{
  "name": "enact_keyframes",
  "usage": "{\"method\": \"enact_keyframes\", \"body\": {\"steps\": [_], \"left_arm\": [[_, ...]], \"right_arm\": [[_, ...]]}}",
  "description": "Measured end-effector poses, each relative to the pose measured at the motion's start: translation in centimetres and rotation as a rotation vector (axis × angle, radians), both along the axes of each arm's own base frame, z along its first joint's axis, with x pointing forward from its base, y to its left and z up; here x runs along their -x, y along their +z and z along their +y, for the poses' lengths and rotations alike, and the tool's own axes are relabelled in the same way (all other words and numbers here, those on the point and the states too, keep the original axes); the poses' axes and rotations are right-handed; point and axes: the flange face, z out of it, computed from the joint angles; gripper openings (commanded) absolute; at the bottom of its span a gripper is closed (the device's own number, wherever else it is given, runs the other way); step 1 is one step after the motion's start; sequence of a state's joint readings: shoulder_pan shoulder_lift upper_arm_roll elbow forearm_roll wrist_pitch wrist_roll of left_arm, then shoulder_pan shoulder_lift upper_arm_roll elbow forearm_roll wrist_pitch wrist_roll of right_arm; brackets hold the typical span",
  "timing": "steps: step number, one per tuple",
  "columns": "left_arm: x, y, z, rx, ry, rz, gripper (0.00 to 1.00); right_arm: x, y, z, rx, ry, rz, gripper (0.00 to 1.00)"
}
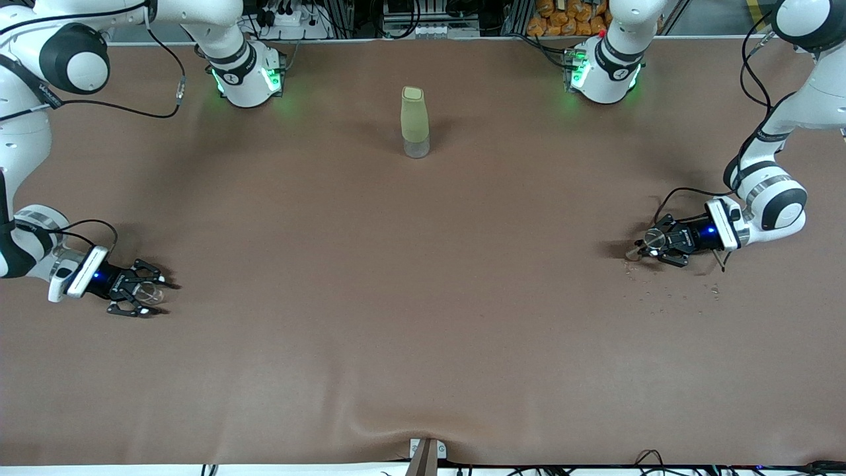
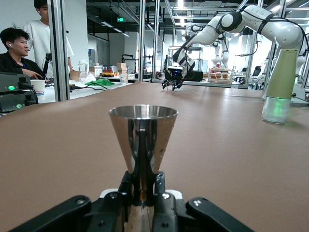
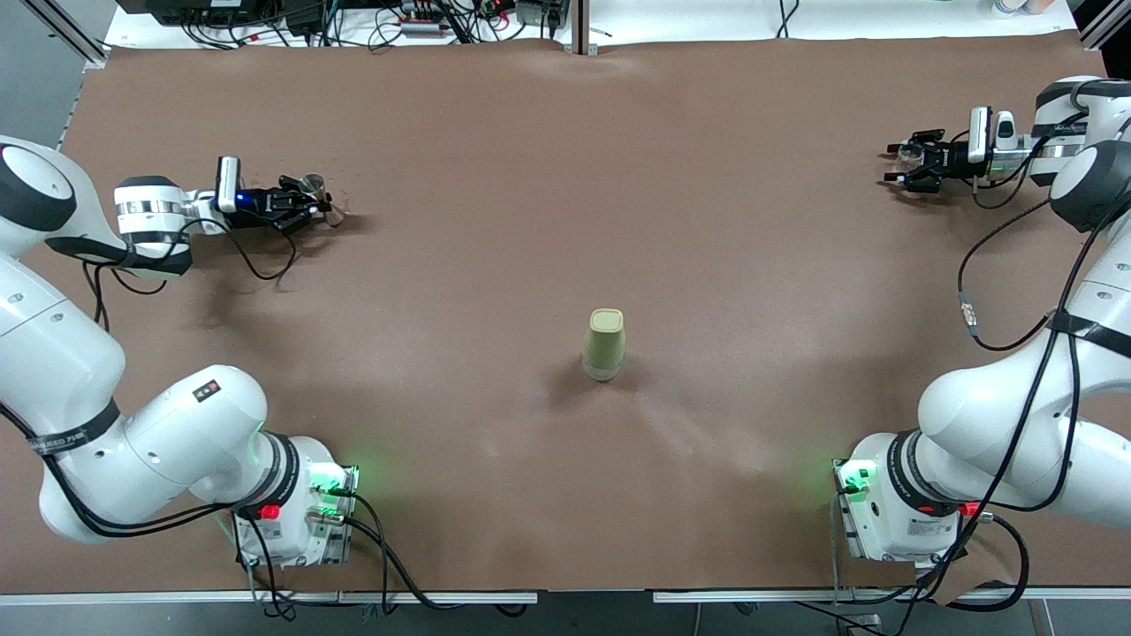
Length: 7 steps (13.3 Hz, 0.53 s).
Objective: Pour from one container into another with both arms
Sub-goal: 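Lower the beaker with the right gripper while the left gripper lowers the jigger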
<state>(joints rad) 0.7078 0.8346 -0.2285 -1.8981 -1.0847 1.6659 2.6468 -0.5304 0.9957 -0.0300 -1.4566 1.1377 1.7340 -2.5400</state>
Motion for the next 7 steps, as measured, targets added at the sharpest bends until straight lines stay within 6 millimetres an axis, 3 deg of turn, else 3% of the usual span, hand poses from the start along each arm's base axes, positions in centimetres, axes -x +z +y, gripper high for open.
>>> {"method": "enact_keyframes", "body": {"steps": [3,4,7], "left_arm": [[-0.1,-0.2,0.0,0.003,0.0,0.0,0.0],[-0.1,-0.2,0.1,0.002,0.001,-0.002,0.05],[-0.2,-0.1,0.1,0.002,0.001,-0.002,0.32]], "right_arm": [[0.0,0.3,-0.6,-0.003,-0.01,-0.006,1.0],[0.0,0.5,-0.9,-0.007,-0.017,-0.005,1.0],[-0.3,1.9,-0.9,-0.077,-0.019,0.053,1.0]]}}
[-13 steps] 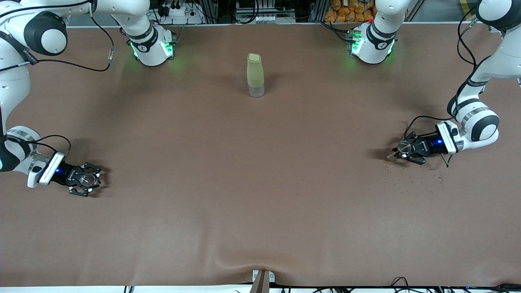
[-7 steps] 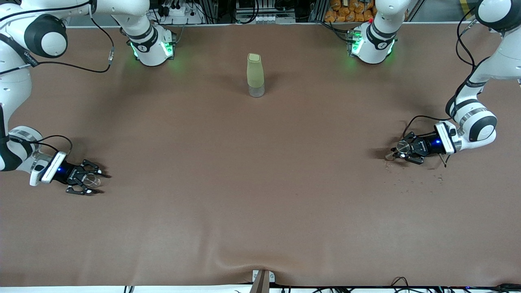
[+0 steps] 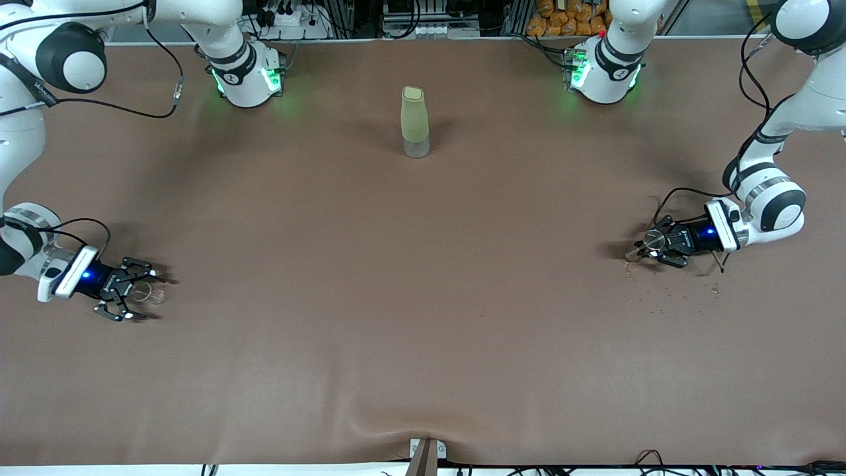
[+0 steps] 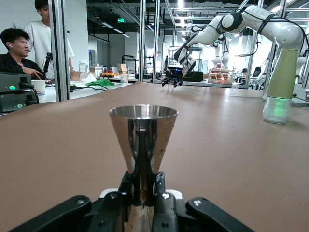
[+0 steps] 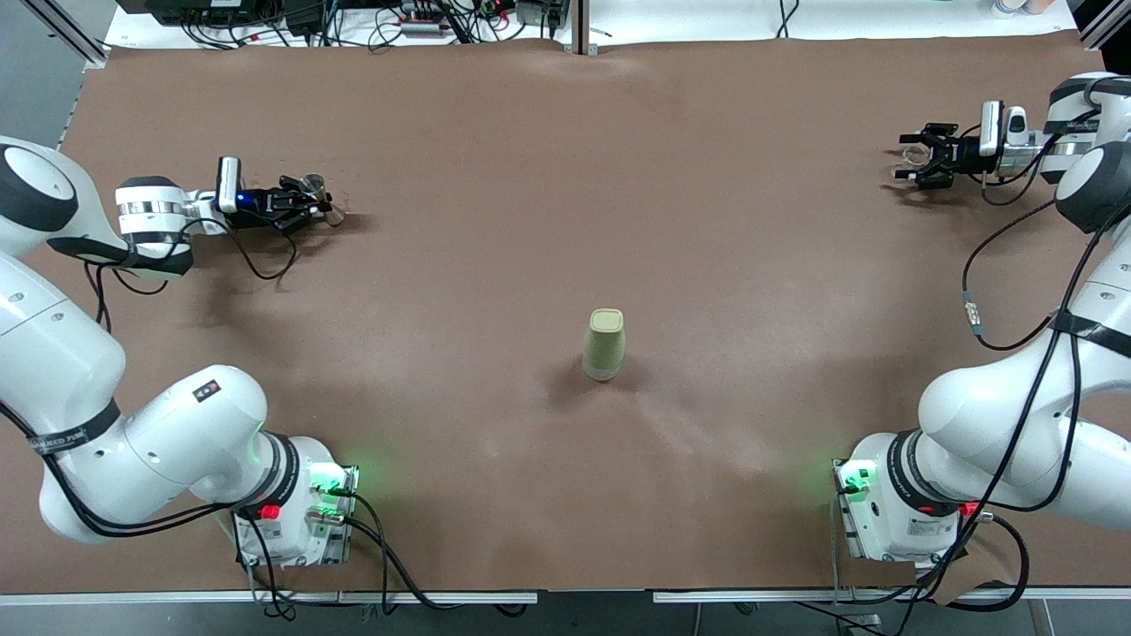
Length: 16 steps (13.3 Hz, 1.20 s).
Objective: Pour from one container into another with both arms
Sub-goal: 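Lower the beaker with the right gripper while the left gripper lowers the jigger, then open the right gripper and pull it back from the beaker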
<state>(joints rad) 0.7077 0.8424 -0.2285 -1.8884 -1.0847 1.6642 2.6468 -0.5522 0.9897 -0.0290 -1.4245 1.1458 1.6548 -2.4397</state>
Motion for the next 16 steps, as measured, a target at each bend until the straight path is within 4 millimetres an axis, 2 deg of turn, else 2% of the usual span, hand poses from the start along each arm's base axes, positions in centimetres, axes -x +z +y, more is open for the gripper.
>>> {"method": "enact_keyframes", "body": {"steps": [3,5,6,7,9,12,16], "left_arm": [[0.0,0.0,0.0,0.001,0.0,0.0,0.34],[0.0,-0.1,-0.1,0.005,-0.002,0.002,0.43],[0.1,-0.2,-0.1,0.007,-0.002,0.003,0.52],[0.1,-0.3,-0.1,0.008,-0.002,0.004,0.66],[0.1,-0.4,0.0,0.008,0.0,0.005,1.0],[0.3,-0.4,0.8,0.002,0.013,0.006,1.0],[0.1,0.1,4.3,-0.052,0.022,0.076,1.0]], "right_arm": [[-0.8,2.8,0.0,-0.038,-0.016,0.074,1.0],[-1.2,5.3,-0.1,-0.044,-0.024,0.142,1.0],[-1.4,6.5,-0.2,-0.042,-0.028,0.165,1.0],[-1.6,7.6,-0.3,-0.038,-0.034,0.183,1.0],[-1.9,9.5,-0.3,-0.028,-0.041,0.212,1.0],[-3.0,12.7,-0.7,0.034,-0.038,0.256,1.0],[-4.9,17.6,0.2,0.086,-0.057,0.315,1.0]]}}
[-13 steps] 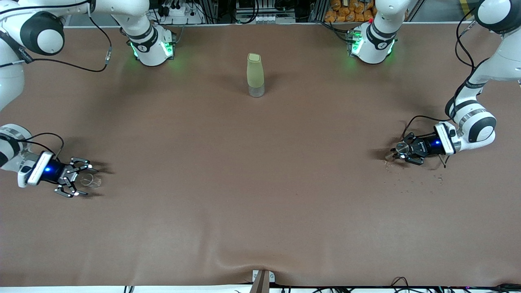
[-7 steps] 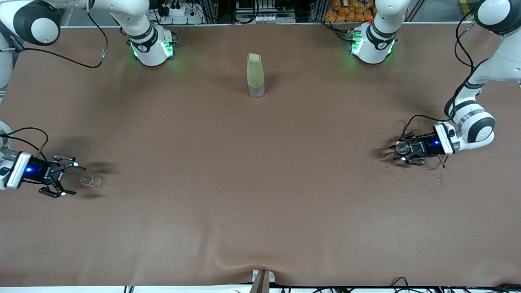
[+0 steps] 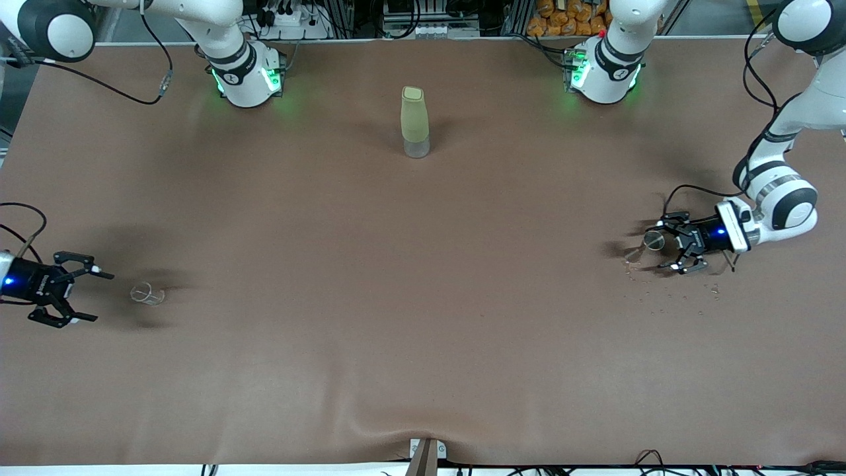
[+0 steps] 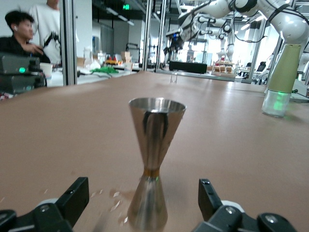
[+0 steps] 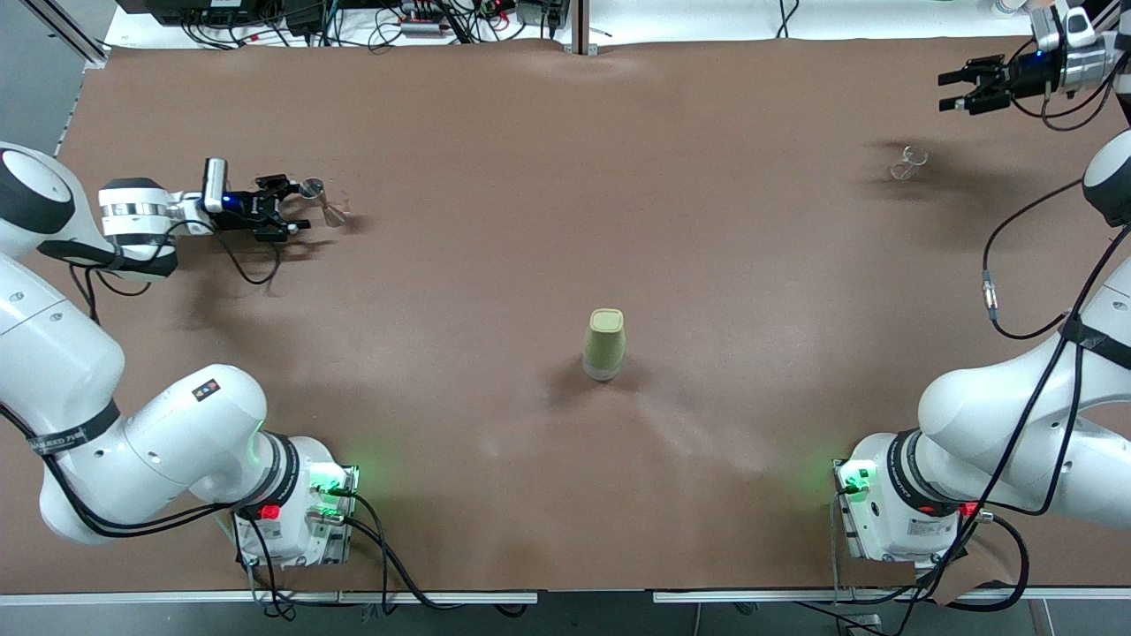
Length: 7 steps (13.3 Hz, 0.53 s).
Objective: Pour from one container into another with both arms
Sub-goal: 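Open the right gripper and pull it back from the beaker, then open the left gripper and pull it back from the jigger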
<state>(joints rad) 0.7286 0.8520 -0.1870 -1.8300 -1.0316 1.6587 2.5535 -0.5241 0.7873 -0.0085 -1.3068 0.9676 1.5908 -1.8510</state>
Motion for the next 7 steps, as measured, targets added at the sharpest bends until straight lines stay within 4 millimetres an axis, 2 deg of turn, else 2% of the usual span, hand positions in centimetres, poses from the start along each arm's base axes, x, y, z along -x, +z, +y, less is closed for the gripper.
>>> {"method": "enact_keyframes", "body": {"steps": [4,7], "left_arm": [[-0.8,2.3,2.8,-0.025,0.033,0.086,1.0],[-2.0,6.1,3.9,-0.054,0.06,0.157,1.0]], "right_arm": [[-1.0,4.9,1.8,0.034,-0.03,0.069,1.0],[-1.2,7.7,2.8,0.05,-0.06,0.117,1.0]]}}
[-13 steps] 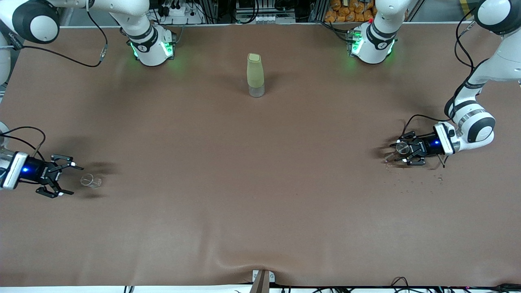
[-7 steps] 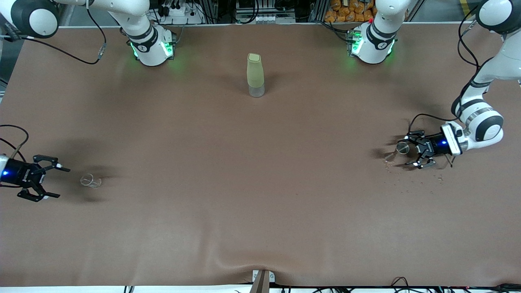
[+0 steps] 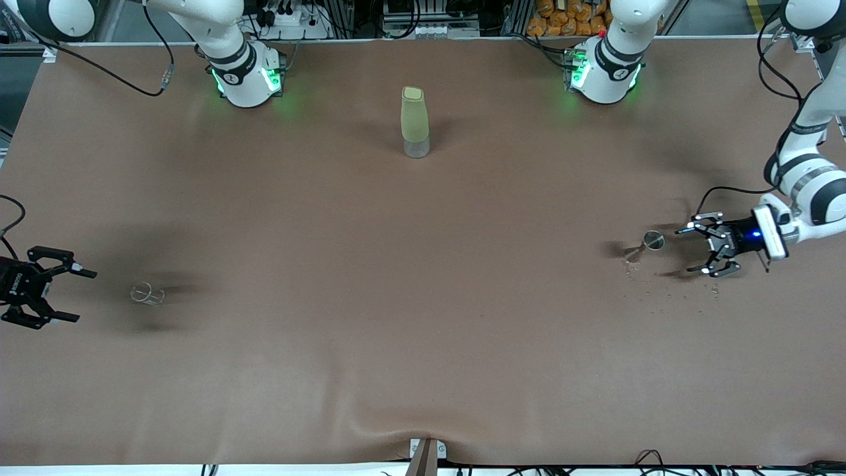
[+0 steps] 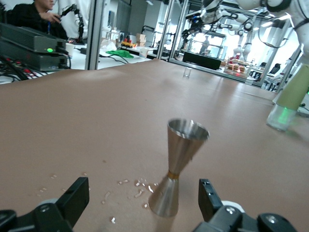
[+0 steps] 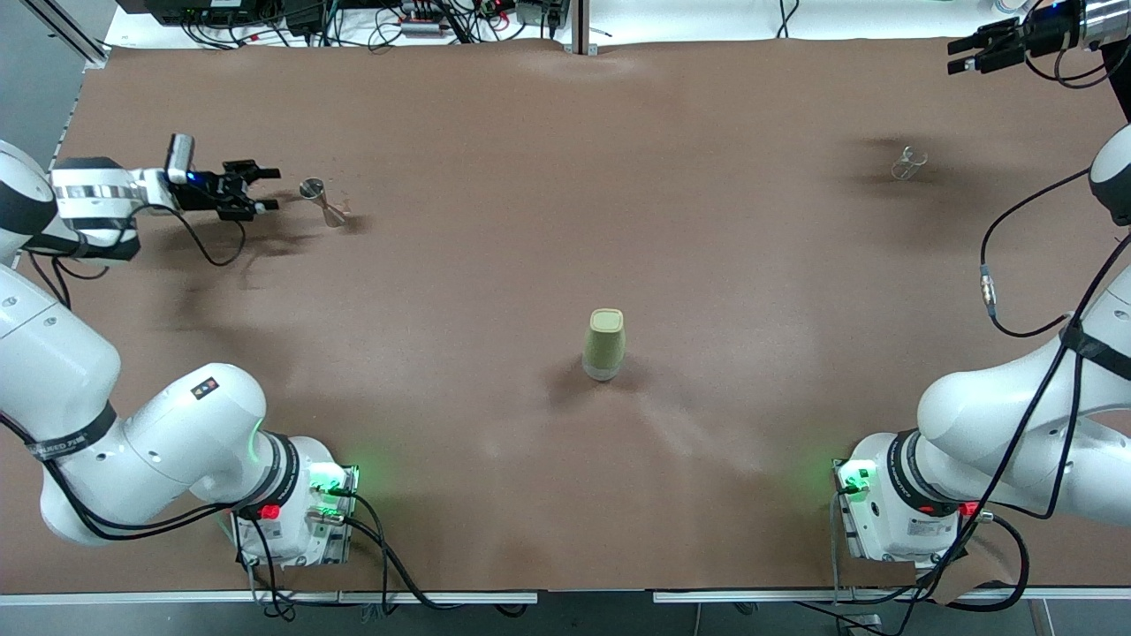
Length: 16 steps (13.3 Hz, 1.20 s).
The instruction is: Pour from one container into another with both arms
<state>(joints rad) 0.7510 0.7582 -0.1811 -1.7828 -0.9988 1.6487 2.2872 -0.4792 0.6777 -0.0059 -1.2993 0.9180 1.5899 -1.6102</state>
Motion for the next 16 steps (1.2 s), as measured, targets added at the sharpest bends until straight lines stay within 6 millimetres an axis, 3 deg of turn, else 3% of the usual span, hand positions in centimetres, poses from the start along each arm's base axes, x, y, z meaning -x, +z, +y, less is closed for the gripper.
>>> {"method": "enact_keyframes", "body": {"steps": [3,6,11,13,16], "left_arm": [[-1.5,7.0,1.1,-0.069,0.032,0.147,1.0],[-2.6,14.1,0.6,-0.156,0.061,0.248,1.0],[-3.7,26.8,-3.9,-0.372,0.158,0.497,1.0],[-3.5,30.3,-5.3,-0.418,0.21,0.552,1.0],[-2.7,33.9,-5.7,-0.471,0.308,0.638,1.0]], "right_arm": [[-0.2,3.0,1.5,0.03,-0.031,0.065,1.0],[-0.1,6.1,2.8,0.053,-0.066,0.133,1.0],[0.7,11.1,4.9,0.129,-0.117,0.229,1.0],[0.9,13.9,7.0,0.18,-0.136,0.264,1.0],[1.8,18.3,11.2,0.274,-0.163,0.311,1.0]]}}
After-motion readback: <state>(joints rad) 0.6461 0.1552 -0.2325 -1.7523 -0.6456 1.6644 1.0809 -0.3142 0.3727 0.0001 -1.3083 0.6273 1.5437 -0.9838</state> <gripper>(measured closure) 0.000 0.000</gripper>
